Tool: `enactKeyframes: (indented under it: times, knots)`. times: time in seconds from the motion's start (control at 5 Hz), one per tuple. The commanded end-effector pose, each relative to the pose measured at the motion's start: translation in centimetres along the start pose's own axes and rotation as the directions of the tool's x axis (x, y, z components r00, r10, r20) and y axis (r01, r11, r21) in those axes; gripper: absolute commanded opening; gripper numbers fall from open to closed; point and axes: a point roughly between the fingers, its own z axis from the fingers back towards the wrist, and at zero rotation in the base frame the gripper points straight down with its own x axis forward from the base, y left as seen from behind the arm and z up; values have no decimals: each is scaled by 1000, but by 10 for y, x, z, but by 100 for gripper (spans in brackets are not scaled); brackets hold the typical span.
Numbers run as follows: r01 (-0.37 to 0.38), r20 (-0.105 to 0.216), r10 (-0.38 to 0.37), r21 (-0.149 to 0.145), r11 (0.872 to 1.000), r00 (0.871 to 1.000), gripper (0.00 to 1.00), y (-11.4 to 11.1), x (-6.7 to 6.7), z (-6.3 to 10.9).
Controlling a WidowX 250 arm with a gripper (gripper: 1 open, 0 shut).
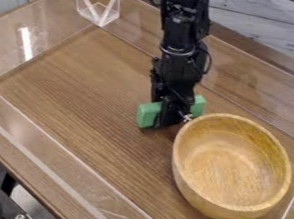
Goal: Put the green block in the brown bowl
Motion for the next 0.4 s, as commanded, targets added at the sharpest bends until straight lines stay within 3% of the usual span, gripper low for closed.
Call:
enactKeyframes:
  times: [0.0, 0.2]
  knots:
    - [-28, 38, 28, 5, 1000, 999, 0, 3, 6, 19]
    - [-55, 18, 56, -23, 998, 998, 0, -1, 2, 24]
